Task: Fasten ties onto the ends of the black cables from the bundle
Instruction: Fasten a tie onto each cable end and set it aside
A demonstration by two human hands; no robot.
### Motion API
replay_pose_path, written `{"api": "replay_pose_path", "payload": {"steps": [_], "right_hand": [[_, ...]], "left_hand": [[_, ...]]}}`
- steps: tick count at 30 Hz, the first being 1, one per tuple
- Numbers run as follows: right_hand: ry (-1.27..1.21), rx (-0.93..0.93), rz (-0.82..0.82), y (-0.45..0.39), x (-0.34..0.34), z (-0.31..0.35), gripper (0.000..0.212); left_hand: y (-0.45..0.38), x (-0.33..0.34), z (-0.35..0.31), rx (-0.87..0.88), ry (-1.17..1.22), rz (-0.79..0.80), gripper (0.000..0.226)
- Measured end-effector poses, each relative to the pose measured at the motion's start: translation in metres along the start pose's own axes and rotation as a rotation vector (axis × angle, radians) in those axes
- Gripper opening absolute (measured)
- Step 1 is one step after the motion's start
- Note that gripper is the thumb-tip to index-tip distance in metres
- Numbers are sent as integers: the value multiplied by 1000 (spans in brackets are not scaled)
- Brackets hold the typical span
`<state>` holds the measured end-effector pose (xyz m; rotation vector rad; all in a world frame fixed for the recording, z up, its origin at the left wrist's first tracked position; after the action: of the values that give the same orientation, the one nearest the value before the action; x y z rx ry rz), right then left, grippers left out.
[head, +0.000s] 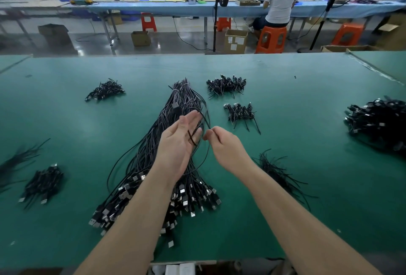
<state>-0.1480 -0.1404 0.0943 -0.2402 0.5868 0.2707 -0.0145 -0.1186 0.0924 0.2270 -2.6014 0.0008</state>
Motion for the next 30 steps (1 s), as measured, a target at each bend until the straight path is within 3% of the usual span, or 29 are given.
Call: {"api": "replay_pose_path", "payload": {"steps": [3,5,9,12,15,19,22,26,30], "right_hand": [[-103,-61,-86,-2,-15,12,22],[-147,-71,-98,-6,-23,20,26],[-447,0,-35,-13,-29,25,27],[-606,31,33,-13,-28,30,27],[-586,36,67,-12,-27,31,28],[-476,15,74,-9,-27,29,28],[-408,-24,70,-7,-25,34,27],[-304,-81,21,-6,-25,36,26],[-301,-107,97,-3,-17,37,24]], "left_hand": [[7,7,4,27,-157,52,44],[11,11,7,67,-315,94,36],[11,10,14,147,-684,100,27],[4,-1,21,100,-738,22,26],[0,-8,30,-23,-613,2,32],[5,-1,30,-57,-499,112,45],[6,4,34,-122,-288,178,47],[1,-4,30,-118,-10,88,42],[-3,-15,26,-143,283,-47,47]]}}
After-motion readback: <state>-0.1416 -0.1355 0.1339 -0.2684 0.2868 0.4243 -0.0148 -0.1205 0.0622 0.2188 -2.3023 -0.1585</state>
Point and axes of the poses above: each hand's wrist, its own y-axis away from the middle knuckle, its own x-axis out of the palm, z = x × y, the point moved 8 cm from there along -y, towards the middle knuckle, and after that the axes turned 4 degrees about -x, right-handed, at the moved point
